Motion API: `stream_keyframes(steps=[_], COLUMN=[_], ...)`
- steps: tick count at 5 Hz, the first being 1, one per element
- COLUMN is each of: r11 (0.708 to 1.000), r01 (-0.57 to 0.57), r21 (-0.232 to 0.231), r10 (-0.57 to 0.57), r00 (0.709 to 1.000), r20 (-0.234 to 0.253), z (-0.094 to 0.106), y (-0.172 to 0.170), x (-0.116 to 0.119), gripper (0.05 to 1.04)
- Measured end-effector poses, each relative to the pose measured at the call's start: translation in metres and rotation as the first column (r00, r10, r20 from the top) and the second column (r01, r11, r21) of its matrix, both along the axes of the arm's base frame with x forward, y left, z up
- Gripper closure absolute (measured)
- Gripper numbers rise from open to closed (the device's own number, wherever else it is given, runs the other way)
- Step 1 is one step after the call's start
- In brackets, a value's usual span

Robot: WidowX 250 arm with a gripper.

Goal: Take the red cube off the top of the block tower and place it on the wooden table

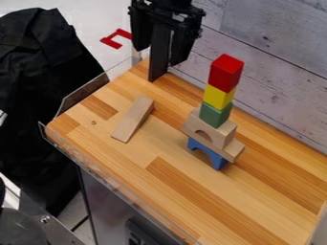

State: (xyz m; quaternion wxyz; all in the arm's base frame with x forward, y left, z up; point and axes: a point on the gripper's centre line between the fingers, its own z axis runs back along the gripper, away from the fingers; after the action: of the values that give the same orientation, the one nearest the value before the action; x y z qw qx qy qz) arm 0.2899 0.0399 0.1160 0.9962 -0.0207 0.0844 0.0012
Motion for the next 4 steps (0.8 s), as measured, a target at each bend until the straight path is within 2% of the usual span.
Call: stream_keyframes(steps=[1, 2, 3, 4], r11=[1.000, 1.000, 1.000, 1.000], r01=[0.000, -0.009, -0.012, -0.008], r21=[-0.005, -0.016, -0.028, -0.021], r10=[0.000, 0.008, 0.011, 0.008], r00=[0.999, 0.998, 0.999, 1.000], r20=[-0.035, -0.060, -0.041, 0.026], z=[-0.009, -0.009, 0.000, 0.020], y=[-0.001, -0.003, -0.006, -0.009], x=[-0.003, -0.006, -0.007, -0.007], gripper=[0.083, 0.083, 0.083, 0.083])
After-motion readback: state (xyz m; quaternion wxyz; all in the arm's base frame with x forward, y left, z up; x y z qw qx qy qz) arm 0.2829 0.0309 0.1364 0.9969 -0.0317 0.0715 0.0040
